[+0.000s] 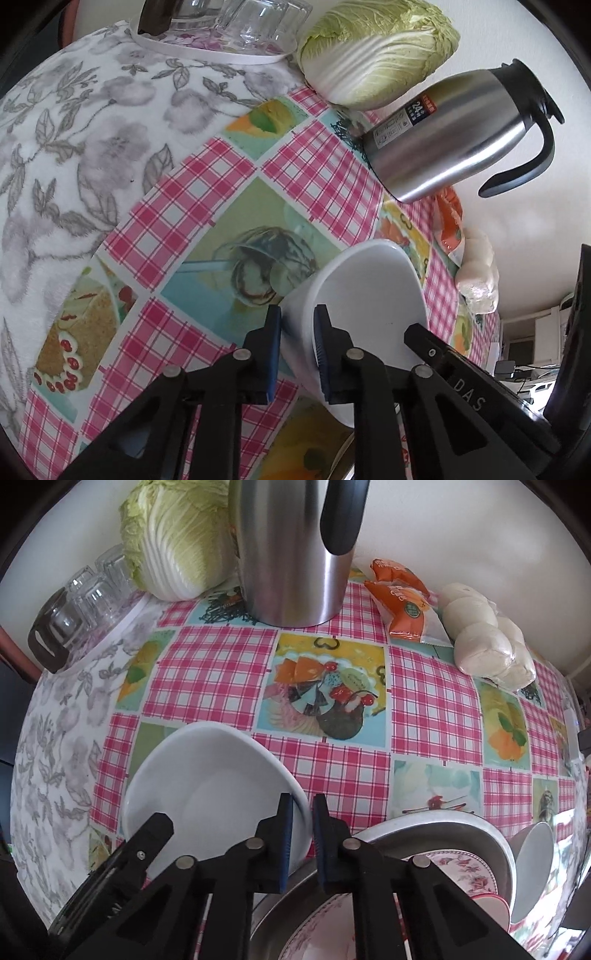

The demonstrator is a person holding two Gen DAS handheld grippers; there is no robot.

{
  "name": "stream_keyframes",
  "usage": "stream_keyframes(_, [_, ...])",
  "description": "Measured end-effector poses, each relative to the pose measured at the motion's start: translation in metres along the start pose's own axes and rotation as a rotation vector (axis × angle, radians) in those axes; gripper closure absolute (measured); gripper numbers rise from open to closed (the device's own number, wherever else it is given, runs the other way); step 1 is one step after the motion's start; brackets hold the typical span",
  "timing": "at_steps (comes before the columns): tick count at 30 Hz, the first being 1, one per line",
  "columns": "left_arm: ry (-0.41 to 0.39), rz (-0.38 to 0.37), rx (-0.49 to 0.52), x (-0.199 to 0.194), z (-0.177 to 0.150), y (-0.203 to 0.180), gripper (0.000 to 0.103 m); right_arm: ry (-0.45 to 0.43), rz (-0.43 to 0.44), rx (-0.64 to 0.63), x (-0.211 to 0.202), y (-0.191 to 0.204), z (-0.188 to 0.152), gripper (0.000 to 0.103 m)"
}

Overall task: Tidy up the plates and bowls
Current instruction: 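Close both tools side by side on the white square bowl rim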

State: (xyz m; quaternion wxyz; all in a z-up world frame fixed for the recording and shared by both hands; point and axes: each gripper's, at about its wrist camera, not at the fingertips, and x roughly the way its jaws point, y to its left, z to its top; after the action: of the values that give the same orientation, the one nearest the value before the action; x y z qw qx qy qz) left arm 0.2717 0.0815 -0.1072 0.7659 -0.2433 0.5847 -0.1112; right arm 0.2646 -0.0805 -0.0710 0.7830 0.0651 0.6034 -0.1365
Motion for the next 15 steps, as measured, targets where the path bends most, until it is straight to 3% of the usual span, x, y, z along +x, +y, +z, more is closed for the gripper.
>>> stream_keyframes(15, [-0.022,0.026,0.013,-0.0001,-0.0017,-0.0021,0.086,-0.007,0.022,-0.015,0.002,0.0002,-0.0001,0.09])
